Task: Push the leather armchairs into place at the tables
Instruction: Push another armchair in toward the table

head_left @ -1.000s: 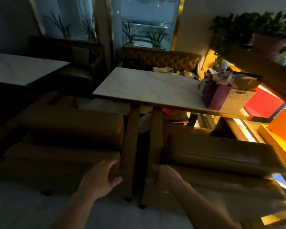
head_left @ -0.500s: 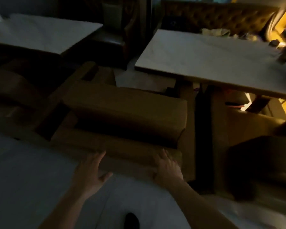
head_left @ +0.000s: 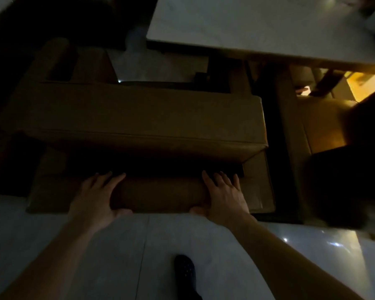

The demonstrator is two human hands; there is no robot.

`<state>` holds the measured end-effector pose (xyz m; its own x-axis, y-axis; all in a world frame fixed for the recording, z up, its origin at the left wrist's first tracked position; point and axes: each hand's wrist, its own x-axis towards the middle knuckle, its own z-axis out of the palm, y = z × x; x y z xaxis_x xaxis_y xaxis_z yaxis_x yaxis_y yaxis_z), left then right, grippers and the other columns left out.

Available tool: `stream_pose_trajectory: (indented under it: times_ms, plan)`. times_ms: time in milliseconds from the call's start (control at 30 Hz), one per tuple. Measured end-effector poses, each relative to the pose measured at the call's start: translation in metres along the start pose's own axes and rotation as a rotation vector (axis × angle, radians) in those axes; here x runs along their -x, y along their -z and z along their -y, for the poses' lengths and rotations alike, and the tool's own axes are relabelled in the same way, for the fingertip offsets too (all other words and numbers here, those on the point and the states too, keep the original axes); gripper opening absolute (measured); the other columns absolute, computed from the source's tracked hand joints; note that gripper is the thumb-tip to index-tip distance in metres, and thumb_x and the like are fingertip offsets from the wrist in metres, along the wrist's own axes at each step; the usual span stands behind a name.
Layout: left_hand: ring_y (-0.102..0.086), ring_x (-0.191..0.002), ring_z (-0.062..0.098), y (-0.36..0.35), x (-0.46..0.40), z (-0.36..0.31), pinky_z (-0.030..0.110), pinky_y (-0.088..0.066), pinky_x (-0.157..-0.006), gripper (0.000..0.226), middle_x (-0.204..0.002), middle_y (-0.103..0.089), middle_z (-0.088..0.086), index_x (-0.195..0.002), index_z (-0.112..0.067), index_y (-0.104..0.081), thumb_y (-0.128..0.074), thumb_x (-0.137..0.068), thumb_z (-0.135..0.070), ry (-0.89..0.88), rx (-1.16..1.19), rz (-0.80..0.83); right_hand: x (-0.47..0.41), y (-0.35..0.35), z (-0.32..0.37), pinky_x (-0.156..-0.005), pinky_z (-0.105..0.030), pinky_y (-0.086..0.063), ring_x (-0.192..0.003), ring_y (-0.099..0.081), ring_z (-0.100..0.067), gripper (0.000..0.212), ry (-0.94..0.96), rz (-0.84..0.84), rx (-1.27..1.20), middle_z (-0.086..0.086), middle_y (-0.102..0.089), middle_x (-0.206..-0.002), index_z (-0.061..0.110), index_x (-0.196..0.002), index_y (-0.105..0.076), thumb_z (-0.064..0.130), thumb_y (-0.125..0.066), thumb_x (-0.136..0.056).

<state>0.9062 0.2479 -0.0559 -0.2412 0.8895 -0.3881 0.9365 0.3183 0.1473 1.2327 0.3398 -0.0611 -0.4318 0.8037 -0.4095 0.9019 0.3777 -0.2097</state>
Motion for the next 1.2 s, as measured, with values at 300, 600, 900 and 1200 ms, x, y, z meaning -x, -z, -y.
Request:
stream_pose_trajectory:
  times_ms: [300,600,900,1200]
  plan:
    - [-0.003,-0.146,0.024,-0.004,0.016,0.019,0.052,-0.04,-0.105,0.099,-0.162,-0.011,-0.013,-0.151,-0.051,-0.006,-0.058,-0.071,-0.079,-0.102,-0.015,-0.022,0.019,-0.021,0.029,-0.122,-0.057,0.003,-0.151,-0.011,-0.032,0.117,-0.082,-0.103,0.017,-0.01,-0.022,-0.162,0.028,-0.158,-0.005,0.094,-0.04,-0.068]
    - [-0.006,-0.146,0.024,-0.007,0.03,0.039,0.046,-0.034,-0.108,0.1,-0.163,-0.01,-0.012,-0.152,-0.047,-0.001,-0.049,-0.073,-0.084,-0.173,-0.076,-0.043,0.036,-0.043,0.053,-0.119,-0.056,0.015,-0.152,0.015,-0.03,0.119,-0.155,-0.051,0.009,-0.011,0.003,-0.167,0.035,-0.156,0.013,0.095,-0.04,-0.068]
    - [0.001,-0.149,0.022,-0.007,0.014,0.04,0.051,-0.021,-0.117,0.1,-0.163,-0.009,-0.01,-0.153,-0.045,-0.008,-0.063,-0.075,-0.072,-0.165,0.004,-0.012,0.024,-0.036,0.054,-0.12,-0.06,0.01,-0.151,0.017,-0.032,0.124,-0.176,-0.009,-0.004,-0.013,0.005,-0.167,0.032,-0.157,0.01,0.093,-0.048,-0.066]
    - [0.0,-0.149,0.031,0.003,-0.025,0.046,0.056,-0.007,-0.119,0.106,-0.165,-0.006,0.003,-0.155,-0.036,-0.005,-0.064,-0.075,-0.072,-0.169,-0.055,-0.042,-0.006,-0.021,0.059,-0.121,-0.059,0.004,-0.153,0.008,-0.033,0.123,-0.177,-0.073,-0.016,-0.012,-0.004,-0.167,0.027,-0.158,0.003,0.088,-0.054,-0.068]
